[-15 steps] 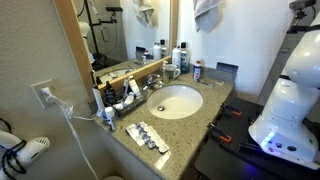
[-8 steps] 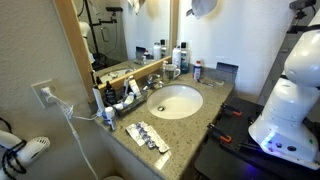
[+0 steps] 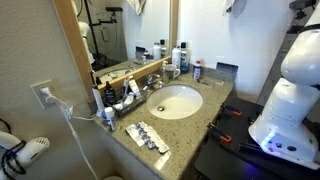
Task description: Unhang the towel from the wall and use it to wipe the countertop, hang the towel back on the wall
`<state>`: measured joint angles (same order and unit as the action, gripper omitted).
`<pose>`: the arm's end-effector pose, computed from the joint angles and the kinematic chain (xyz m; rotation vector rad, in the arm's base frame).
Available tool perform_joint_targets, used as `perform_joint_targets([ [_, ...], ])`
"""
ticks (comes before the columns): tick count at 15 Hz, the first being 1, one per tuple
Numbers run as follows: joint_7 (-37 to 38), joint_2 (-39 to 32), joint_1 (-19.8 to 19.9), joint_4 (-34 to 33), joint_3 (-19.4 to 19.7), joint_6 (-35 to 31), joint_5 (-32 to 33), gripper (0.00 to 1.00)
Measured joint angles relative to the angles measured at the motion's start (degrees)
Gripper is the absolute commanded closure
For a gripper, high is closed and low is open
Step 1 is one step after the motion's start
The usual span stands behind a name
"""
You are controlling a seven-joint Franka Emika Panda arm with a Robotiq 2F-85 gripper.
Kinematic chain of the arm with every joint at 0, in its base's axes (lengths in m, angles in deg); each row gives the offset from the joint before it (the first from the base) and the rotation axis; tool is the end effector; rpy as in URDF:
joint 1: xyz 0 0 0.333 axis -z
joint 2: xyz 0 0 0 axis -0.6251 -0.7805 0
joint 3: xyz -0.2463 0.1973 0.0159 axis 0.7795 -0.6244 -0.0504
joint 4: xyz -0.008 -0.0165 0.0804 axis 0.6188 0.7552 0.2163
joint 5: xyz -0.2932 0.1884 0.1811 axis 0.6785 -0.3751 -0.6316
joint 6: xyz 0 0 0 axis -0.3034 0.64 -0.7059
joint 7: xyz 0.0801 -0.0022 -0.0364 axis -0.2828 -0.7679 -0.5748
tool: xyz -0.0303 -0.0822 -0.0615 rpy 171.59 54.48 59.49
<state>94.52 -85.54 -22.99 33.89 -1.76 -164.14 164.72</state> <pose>0.4168 -0.3073 0.8885 1.3131 -1.0162 0.6558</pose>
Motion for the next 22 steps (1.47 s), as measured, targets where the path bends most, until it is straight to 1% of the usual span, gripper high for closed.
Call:
perform_joint_targets([
  [2,1.2,-1.0,0.0,0.1,-0.1,1.3,1.5,0.99],
  [5,1.4,-1.7,-0.5,1.1,-0.6,2.0,1.7,0.99],
  [8,2.0,-1.7,-1.6,3.2,-1.7,2.5,1.7,0.99],
  [13,4.1,-0.5,-3.7,7.5,-3.9,6.2,2.6,0.99],
  [16,5.1,0.7,-4.8,9.6,-4.0,8.4,3.3,0.99],
  [22,6.6,2.8,-4.9,11.3,-2.4,9.9,3.5,0.99],
])
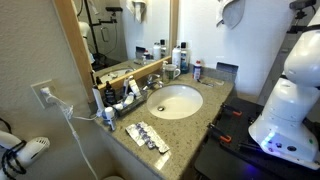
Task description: Unhang the towel from the wall and use it to wipe the countertop, hang the towel back on the wall
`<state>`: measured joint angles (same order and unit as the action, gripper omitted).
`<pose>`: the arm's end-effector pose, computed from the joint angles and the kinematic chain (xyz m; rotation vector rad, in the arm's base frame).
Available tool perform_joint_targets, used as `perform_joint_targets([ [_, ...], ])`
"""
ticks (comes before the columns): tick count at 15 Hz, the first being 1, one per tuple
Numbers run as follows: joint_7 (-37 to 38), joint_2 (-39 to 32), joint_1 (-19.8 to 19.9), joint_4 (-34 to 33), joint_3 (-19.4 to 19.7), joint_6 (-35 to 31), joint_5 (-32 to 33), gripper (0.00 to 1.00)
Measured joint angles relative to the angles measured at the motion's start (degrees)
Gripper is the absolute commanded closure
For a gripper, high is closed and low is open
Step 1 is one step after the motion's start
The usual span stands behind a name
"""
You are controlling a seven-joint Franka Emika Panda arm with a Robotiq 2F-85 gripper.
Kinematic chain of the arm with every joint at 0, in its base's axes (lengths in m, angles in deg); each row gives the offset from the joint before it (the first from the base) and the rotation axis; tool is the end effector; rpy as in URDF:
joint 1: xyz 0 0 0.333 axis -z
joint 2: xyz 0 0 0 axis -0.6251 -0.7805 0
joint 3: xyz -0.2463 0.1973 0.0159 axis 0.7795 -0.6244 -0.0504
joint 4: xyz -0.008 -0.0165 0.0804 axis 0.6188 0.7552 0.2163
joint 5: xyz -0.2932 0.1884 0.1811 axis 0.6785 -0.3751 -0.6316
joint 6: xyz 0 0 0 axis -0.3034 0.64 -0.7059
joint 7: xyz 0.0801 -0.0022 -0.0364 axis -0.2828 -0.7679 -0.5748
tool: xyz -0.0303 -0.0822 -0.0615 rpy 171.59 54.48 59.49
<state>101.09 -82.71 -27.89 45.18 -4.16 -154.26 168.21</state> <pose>0.4435 -0.2700 0.8248 1.3123 -1.0296 0.5666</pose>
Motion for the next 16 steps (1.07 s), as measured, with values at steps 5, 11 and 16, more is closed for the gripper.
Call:
perform_joint_targets([
  [5,0.2,0.1,0.0,1.8,1.7,-0.1,-0.1,0.99],
  [11,2.6,-0.7,0.0,2.9,1.8,-0.8,-0.1,0.99],
  [16,2.8,-0.8,0.0,2.9,1.8,-1.8,-0.1,0.99],
])
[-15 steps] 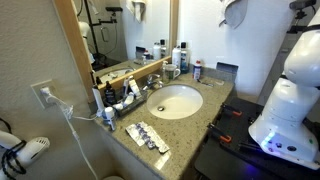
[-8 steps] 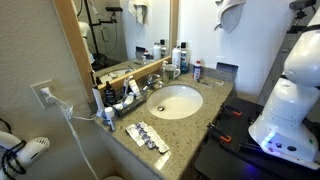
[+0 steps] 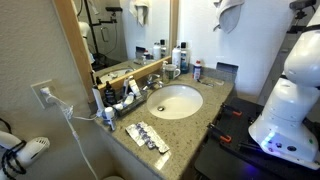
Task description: Unhang the towel from the wall and use it to wipe the countertop, hang the towel back on the wall
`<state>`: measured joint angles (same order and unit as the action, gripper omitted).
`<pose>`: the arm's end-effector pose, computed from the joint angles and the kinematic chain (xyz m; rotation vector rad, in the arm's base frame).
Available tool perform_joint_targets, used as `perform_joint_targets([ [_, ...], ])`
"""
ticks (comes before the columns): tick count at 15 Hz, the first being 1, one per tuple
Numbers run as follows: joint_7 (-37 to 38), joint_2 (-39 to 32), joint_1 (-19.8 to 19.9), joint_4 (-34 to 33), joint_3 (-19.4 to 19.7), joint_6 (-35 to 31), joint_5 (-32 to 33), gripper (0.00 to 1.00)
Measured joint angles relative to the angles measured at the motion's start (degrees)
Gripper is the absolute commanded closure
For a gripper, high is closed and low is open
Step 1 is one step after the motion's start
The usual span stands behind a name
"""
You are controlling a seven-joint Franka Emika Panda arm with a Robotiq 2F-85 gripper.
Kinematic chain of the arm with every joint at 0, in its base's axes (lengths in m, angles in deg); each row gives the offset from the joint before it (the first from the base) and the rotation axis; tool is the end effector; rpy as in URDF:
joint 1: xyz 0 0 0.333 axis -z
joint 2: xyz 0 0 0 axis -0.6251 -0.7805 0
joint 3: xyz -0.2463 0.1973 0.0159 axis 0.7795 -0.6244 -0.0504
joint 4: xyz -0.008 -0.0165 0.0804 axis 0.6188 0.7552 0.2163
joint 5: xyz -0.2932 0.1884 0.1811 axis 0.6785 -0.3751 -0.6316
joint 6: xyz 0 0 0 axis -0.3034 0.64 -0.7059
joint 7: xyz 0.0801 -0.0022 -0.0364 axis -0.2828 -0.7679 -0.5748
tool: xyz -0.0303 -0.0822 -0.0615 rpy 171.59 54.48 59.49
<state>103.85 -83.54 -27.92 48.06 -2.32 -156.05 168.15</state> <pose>0.4528 -0.2873 0.7950 1.3155 -1.0210 0.5525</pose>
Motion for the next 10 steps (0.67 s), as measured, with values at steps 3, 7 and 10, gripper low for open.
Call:
perform_joint_targets([
  [3,0.1,-0.2,0.0,-0.1,0.1,-1.1,0.0,0.99],
  [7,0.8,-1.0,0.1,-1.1,0.7,-2.8,0.0,0.99],
  [10,1.0,-2.1,0.2,-2.7,1.4,-4.2,0.0,0.99],
])
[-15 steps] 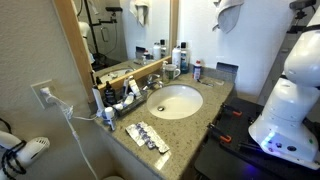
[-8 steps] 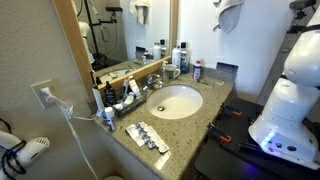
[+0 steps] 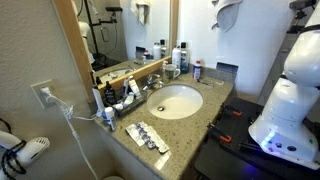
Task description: Unhang the towel from the wall and use it to wipe the countertop, hang the towel back on the wall
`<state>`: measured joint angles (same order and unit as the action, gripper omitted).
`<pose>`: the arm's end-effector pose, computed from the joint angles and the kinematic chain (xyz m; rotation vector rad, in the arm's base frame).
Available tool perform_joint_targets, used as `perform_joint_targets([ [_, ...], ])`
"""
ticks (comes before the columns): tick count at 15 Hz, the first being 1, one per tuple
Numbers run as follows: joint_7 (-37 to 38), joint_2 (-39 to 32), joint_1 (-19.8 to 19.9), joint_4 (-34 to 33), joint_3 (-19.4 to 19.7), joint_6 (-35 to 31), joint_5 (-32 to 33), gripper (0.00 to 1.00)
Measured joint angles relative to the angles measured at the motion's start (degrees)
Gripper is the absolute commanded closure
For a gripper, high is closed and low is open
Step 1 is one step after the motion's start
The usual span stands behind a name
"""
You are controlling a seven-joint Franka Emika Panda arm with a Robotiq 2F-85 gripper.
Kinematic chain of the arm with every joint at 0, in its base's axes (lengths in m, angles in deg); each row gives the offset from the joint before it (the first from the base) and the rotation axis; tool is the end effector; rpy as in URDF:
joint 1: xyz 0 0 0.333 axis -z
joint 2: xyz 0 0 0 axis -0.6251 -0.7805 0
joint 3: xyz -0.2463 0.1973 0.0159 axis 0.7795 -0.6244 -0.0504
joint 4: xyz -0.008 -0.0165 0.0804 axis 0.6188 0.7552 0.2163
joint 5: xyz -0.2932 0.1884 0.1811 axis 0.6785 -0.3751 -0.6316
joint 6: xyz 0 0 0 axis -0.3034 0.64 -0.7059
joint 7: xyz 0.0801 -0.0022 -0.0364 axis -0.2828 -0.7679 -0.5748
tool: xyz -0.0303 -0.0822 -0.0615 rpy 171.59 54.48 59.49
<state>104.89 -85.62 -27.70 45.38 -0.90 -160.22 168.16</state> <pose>0.4636 -0.2977 0.7998 1.3118 -1.0065 0.6143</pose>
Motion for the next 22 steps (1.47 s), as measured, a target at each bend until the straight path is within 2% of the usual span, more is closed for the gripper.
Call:
perform_joint_targets([
  [6,0.0,-2.7,0.6,-2.5,0.4,-1.0,-0.2,0.99],
  [20,-0.2,-4.3,1.5,-2.6,0.5,-1.0,-3.9,0.99],
  [21,-0.2,-4.3,1.5,-2.6,0.5,-1.0,-4.1,0.78],
  [22,-0.2,-4.3,1.5,-2.6,0.5,-1.0,-4.2,0.70],
])
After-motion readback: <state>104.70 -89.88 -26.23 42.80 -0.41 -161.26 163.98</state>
